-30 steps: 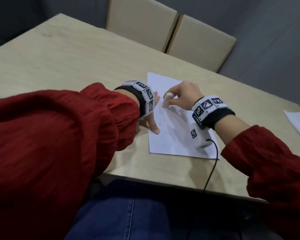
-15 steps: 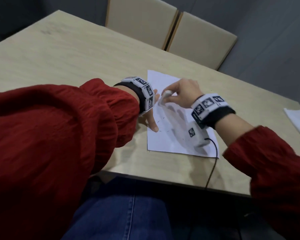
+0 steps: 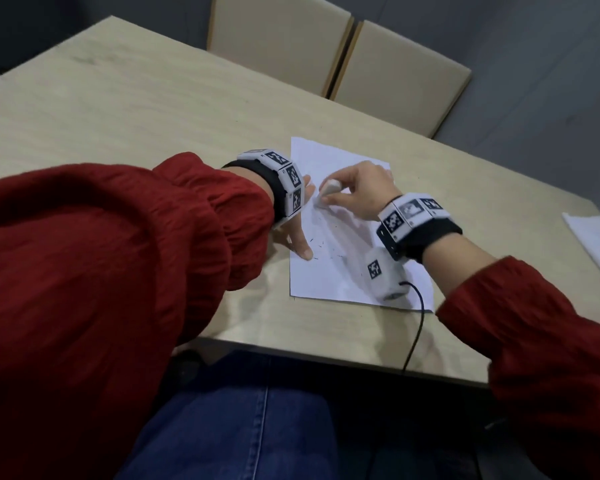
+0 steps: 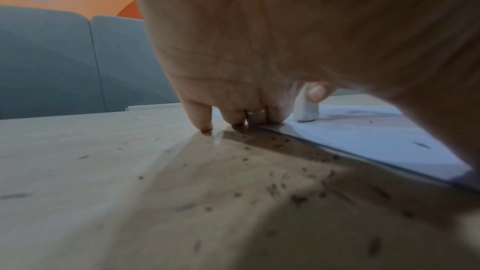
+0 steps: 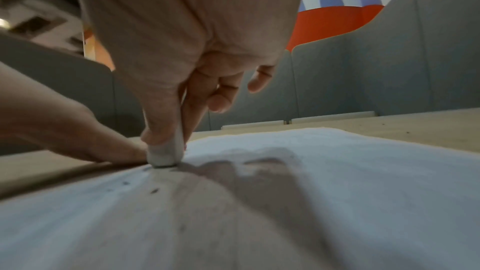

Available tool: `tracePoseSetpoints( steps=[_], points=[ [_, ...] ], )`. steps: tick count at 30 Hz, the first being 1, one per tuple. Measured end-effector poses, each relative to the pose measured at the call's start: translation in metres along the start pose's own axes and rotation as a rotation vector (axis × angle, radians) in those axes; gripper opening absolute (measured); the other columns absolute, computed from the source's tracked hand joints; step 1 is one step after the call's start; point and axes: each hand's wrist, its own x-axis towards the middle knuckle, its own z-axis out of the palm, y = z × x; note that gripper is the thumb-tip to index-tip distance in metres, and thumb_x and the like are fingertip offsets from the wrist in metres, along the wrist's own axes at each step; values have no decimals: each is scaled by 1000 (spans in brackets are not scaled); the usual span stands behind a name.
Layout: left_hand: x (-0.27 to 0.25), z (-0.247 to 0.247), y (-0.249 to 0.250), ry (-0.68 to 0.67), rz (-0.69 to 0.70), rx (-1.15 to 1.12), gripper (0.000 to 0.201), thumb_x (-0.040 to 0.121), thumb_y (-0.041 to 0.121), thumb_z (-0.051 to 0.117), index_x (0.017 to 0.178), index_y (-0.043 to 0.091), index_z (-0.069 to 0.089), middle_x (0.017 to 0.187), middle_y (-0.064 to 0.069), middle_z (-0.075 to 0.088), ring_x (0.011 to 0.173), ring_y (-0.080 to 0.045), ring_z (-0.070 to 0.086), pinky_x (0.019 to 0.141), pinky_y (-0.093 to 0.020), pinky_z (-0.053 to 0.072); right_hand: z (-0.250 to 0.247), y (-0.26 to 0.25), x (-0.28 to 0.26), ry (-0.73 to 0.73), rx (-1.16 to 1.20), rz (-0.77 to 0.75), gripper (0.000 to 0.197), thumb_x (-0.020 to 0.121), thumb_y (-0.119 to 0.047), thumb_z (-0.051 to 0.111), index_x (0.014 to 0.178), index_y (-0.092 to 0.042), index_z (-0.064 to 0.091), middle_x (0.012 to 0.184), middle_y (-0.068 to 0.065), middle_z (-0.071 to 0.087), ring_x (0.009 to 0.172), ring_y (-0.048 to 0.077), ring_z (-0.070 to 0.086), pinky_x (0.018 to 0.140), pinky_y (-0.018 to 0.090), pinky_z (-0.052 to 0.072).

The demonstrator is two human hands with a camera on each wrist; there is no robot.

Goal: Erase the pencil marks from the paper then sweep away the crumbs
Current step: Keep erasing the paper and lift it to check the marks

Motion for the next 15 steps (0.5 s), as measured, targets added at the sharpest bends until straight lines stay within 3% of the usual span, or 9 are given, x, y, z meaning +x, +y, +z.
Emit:
tracePoseSetpoints(
  steps=[3,6,8,10,11,13,15],
  points=[
    [1,0,-2,8,21,2,166,18,99,47,154,25,-12,162,3,-14,149,-26,-8,119,-55,4,1,1,7,-33,-9,2,11,73,-35,79,82,-30,75,70,-27,67,71,-11,57,99,41,40],
    [6,5,-1,33,17,9,174,8,102,40,154,23,-12,162,-4,-13,150,-29,-2,117,-57,13,0,-2,-23,-123,51,-39,10,75,-37,77,83,-31,76,65,-33,63,64,-15,52,87,35,33],
    [0,4,4,50,-14,37,165,25,101,51,153,20,-16,161,-11,-16,149,-32,-2,117,-57,15,1,-4,-50,-200,79,-99,7,77,-35,75,83,-33,76,71,-34,65,71,-15,54,86,36,31],
    [1,5,5,42,-13,1,152,45,92,61,152,17,-17,160,-9,-21,149,-31,-7,119,-55,10,-1,-5,-68,-292,69,-135,8,78,-35,73,85,-35,76,77,-34,66,79,-11,56,89,34,32],
    [4,6,4,56,-25,-17,156,40,95,60,153,17,-16,160,-10,-19,149,-33,-4,117,-57,14,-3,-5,-70,-325,46,-143,8,78,-36,73,86,-35,75,78,-35,66,82,-9,56,91,32,33],
    [5,9,3,101,-35,20,174,12,103,49,153,21,-11,161,-16,-10,146,-40,9,110,-62,25,-3,-5,-59,-293,18,-137,8,78,-37,74,85,-35,75,73,-37,64,78,-12,55,90,32,35],
    [9,15,1,93,5,13,178,5,102,47,154,22,-8,161,-14,-7,147,-38,7,112,-63,20,1,-8,-37,-159,43,-99,5,77,-35,76,81,-35,73,64,-35,61,65,-15,53,88,35,37]
  ],
)
